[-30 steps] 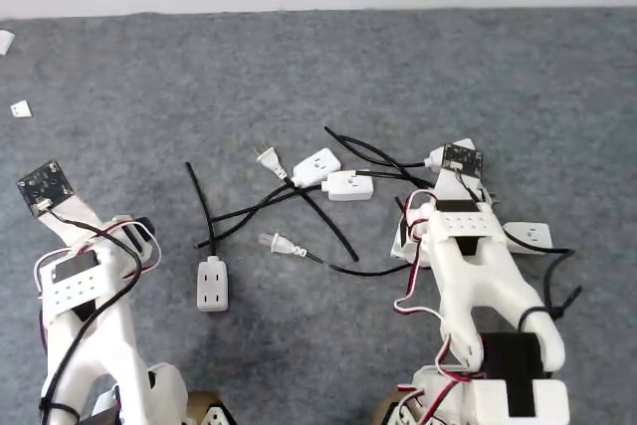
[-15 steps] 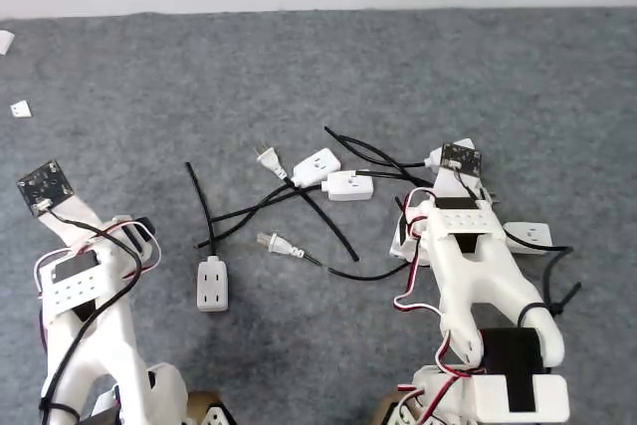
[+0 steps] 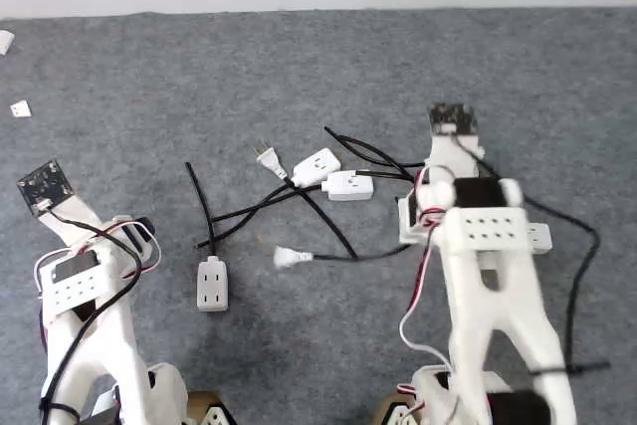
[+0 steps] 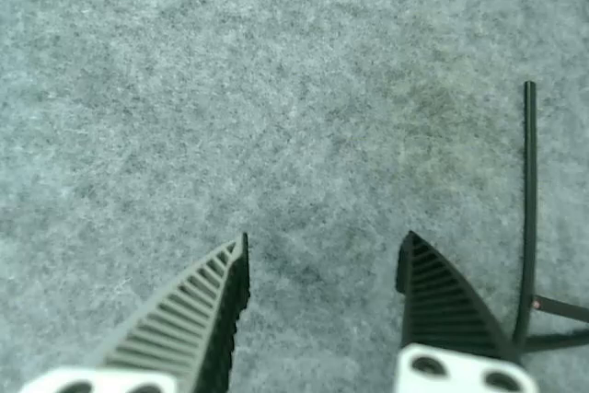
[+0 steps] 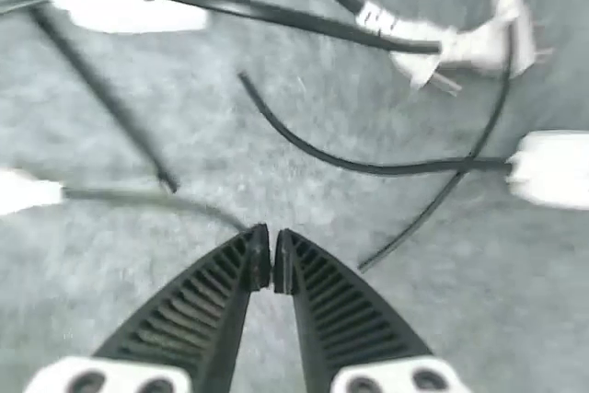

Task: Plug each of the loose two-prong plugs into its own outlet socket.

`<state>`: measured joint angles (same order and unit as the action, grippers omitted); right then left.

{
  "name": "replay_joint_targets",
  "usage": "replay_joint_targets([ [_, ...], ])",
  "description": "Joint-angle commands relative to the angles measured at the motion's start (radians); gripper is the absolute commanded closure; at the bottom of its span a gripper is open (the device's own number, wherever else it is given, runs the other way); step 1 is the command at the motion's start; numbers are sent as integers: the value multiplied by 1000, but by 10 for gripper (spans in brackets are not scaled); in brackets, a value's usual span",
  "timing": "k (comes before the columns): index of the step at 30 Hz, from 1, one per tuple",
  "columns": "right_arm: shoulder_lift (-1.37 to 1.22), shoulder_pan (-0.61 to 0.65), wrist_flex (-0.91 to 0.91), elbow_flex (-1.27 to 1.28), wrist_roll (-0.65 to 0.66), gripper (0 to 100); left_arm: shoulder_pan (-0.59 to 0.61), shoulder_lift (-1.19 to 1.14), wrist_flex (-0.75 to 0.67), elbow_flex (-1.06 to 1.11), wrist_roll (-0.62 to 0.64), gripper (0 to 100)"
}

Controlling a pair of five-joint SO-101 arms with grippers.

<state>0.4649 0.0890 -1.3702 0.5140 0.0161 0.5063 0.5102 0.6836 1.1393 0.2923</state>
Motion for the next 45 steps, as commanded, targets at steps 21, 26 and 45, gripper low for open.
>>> replay_joint_targets([
  [21, -367, 239, -71, -448, -341, 990, -8, 9, 2, -31, -87, 757],
  [26, -371, 259, 260, -157, -382, 990, -77, 14, 48, -30, -183, 757],
  [45, -354, 522, 501, 77, -497, 894, -184, 534, 84, 255, -362, 757],
])
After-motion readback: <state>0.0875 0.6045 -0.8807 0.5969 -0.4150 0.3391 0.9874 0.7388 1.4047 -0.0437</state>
